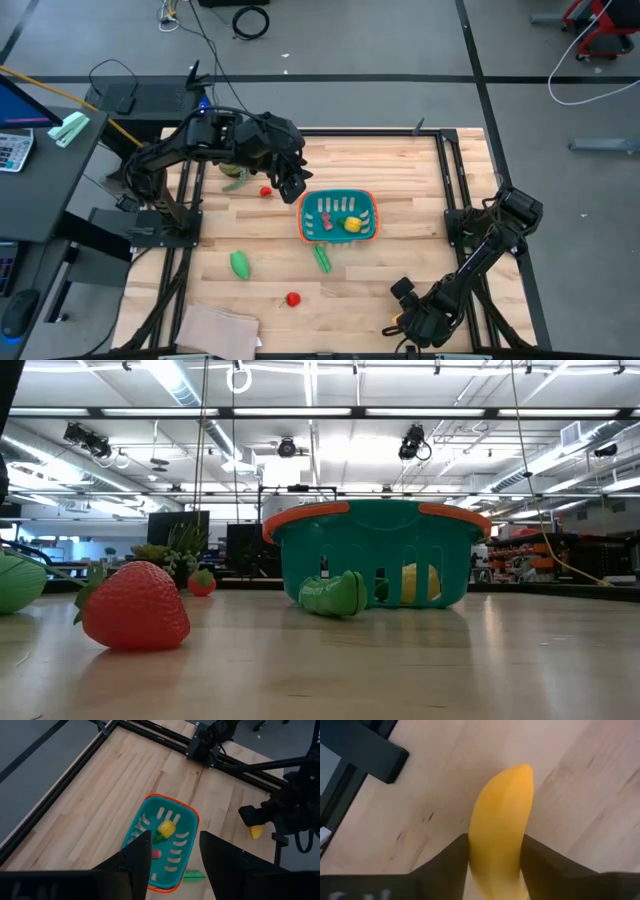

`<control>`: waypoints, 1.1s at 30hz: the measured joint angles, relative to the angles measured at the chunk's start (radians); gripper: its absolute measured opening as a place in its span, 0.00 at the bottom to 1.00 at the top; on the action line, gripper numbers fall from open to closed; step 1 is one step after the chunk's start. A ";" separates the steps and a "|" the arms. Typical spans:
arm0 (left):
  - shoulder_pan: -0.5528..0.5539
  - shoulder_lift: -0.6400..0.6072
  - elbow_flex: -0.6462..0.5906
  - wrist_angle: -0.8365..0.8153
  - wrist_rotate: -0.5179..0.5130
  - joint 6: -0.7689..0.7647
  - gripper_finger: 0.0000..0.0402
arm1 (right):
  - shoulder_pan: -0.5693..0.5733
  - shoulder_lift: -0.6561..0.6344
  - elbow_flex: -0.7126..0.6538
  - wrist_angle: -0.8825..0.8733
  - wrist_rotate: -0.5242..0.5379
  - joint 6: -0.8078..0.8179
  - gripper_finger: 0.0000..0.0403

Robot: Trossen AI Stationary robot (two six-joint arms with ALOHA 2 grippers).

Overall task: Pick and placing Produce into tupperware
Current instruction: Put the yellow banana into the blue bin

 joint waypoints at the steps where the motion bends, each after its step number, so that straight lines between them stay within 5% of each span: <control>1: 0.000 0.000 0.000 0.000 0.000 0.000 0.43 | 0.000 0.000 0.001 -0.005 0.000 0.011 0.34; 10: 0.000 0.000 0.000 0.000 0.000 0.094 0.43 | -0.054 -0.058 0.104 -0.178 0.028 0.049 0.34; 18: 0.002 -0.011 0.000 0.000 0.000 0.180 0.43 | -0.186 -0.214 0.261 -0.325 0.232 0.019 0.38; 26: 0.003 -0.087 0.009 0.026 -0.074 0.182 0.43 | -0.541 -0.312 0.353 -0.222 0.328 -0.149 0.36; 33: 0.003 -0.185 0.011 0.047 -0.146 0.162 0.43 | -0.882 -0.256 0.349 -0.126 0.161 -0.205 0.39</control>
